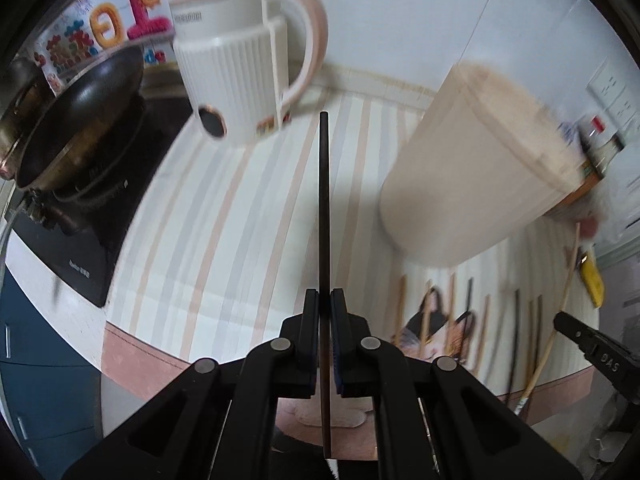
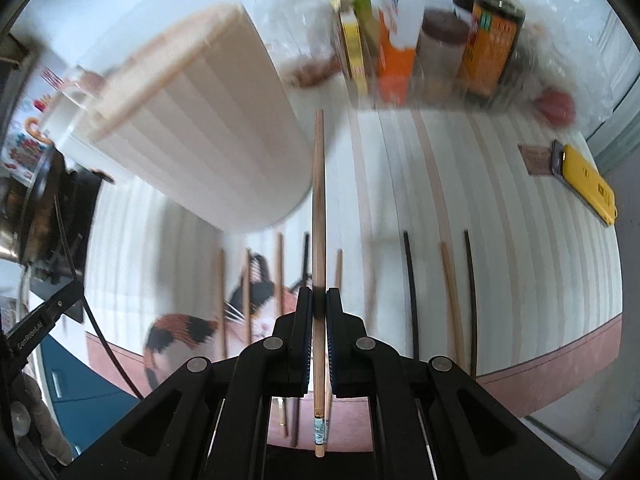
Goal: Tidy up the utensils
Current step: 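Lift both held chopsticks and carry them over the cream utensil holder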
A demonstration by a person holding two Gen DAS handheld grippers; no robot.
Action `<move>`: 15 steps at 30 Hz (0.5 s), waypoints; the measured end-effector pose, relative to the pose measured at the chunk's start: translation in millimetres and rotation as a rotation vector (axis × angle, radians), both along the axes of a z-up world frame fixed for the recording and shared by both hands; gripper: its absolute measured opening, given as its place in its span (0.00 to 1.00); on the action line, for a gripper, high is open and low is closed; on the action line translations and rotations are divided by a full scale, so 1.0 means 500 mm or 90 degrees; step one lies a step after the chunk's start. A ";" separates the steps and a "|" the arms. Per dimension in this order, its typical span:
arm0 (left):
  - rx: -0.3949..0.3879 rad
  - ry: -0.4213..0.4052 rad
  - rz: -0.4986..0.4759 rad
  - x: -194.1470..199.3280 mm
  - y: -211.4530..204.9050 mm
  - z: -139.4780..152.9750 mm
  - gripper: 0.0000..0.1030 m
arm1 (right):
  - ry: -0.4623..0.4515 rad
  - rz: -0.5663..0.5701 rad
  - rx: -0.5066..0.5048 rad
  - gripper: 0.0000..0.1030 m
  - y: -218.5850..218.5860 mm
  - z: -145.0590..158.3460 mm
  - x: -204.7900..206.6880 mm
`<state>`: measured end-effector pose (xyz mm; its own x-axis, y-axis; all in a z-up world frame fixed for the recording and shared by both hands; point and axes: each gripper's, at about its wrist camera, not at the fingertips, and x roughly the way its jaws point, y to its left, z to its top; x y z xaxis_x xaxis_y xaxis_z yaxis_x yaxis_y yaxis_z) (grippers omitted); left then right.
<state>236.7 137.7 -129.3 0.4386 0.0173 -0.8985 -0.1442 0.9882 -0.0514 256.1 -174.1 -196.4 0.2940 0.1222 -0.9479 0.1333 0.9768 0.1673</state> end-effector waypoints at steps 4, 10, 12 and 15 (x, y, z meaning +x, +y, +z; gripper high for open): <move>-0.013 -0.066 -0.003 -0.006 -0.007 0.101 0.03 | -0.046 -0.010 0.025 0.06 -0.007 0.059 0.008; -0.027 -0.147 -0.031 0.024 -0.047 0.233 0.03 | -0.136 -0.012 0.051 0.06 -0.025 0.193 0.051; -0.035 -0.160 -0.040 0.044 -0.062 0.254 0.03 | -0.164 -0.003 0.047 0.06 -0.021 0.235 0.073; -0.039 -0.179 -0.056 0.089 -0.091 0.291 0.03 | -0.202 0.010 0.033 0.06 -0.009 0.286 0.114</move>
